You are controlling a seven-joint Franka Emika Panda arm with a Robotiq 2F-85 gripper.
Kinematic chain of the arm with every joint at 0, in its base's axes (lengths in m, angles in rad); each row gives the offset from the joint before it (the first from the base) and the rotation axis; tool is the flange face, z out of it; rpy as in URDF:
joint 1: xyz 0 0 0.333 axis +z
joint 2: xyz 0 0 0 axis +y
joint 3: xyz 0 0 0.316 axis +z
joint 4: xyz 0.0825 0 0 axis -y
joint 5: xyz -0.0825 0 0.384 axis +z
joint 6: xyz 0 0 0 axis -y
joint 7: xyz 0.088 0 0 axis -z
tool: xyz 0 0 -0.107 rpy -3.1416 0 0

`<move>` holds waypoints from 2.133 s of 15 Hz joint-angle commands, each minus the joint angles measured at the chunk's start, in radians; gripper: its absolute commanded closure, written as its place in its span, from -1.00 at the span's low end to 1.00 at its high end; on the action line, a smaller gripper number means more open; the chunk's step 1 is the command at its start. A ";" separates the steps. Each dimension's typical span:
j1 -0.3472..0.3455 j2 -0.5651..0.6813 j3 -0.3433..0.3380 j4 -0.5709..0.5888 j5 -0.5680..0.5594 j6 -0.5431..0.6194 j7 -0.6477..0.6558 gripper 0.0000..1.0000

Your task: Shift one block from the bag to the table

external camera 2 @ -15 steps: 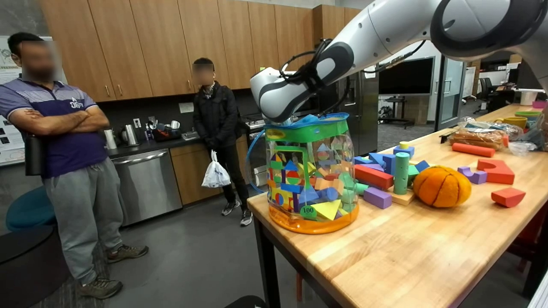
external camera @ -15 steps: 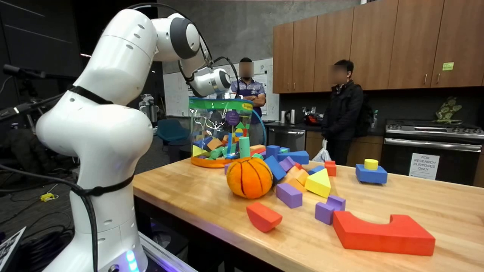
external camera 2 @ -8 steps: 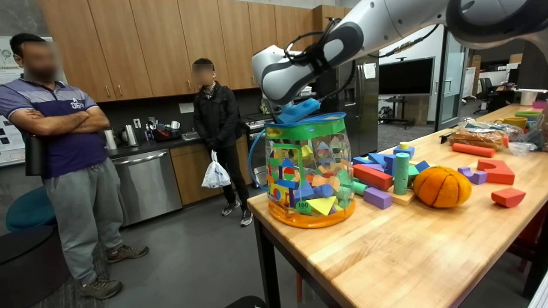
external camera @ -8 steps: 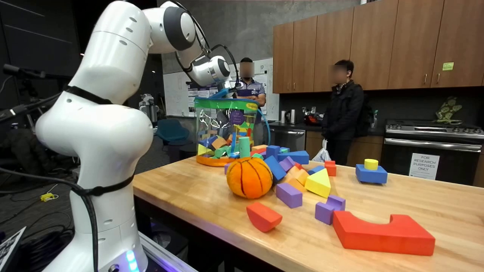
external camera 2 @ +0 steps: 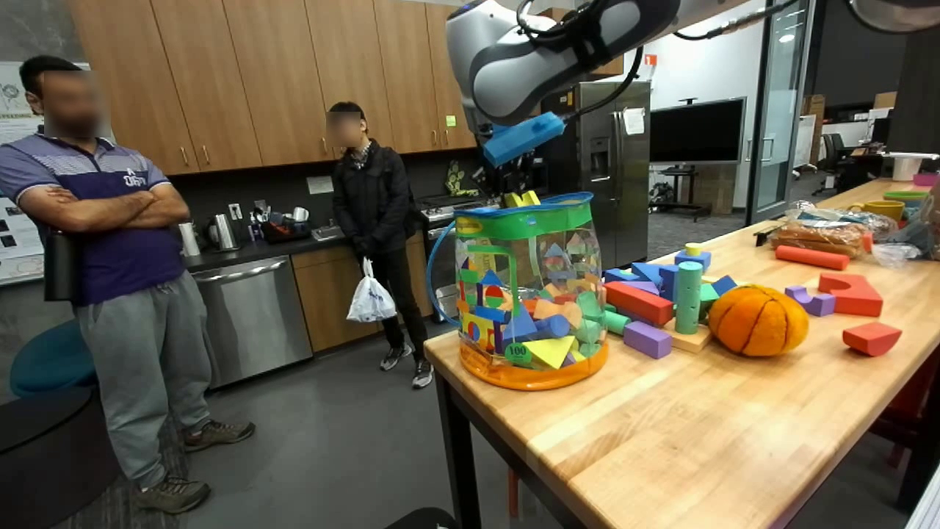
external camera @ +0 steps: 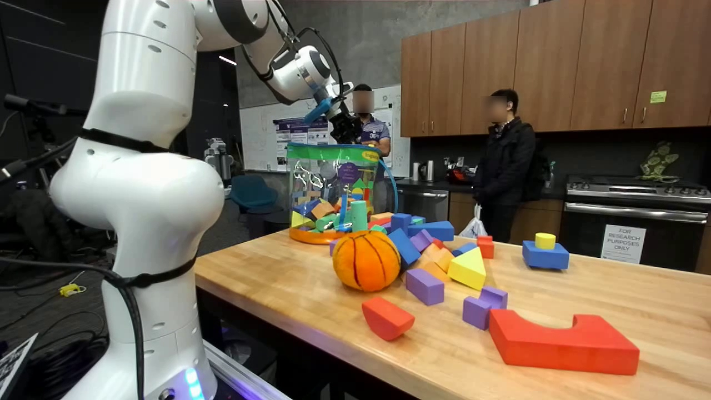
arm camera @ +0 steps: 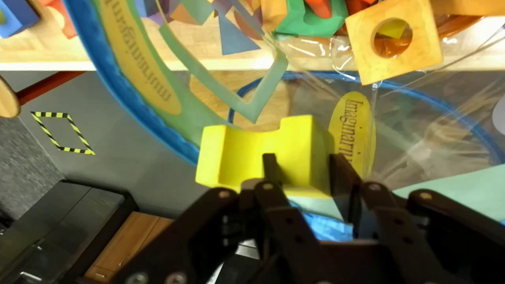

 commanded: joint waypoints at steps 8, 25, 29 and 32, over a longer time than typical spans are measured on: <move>-0.079 -0.193 -0.015 -0.199 -0.104 0.134 0.311 0.79; -0.315 -0.262 -0.120 -0.528 -0.065 0.516 0.327 0.28; -0.333 -0.262 -0.133 -0.563 -0.061 0.563 0.325 -0.20; -0.331 -0.268 -0.129 -0.564 -0.057 0.563 0.325 -0.22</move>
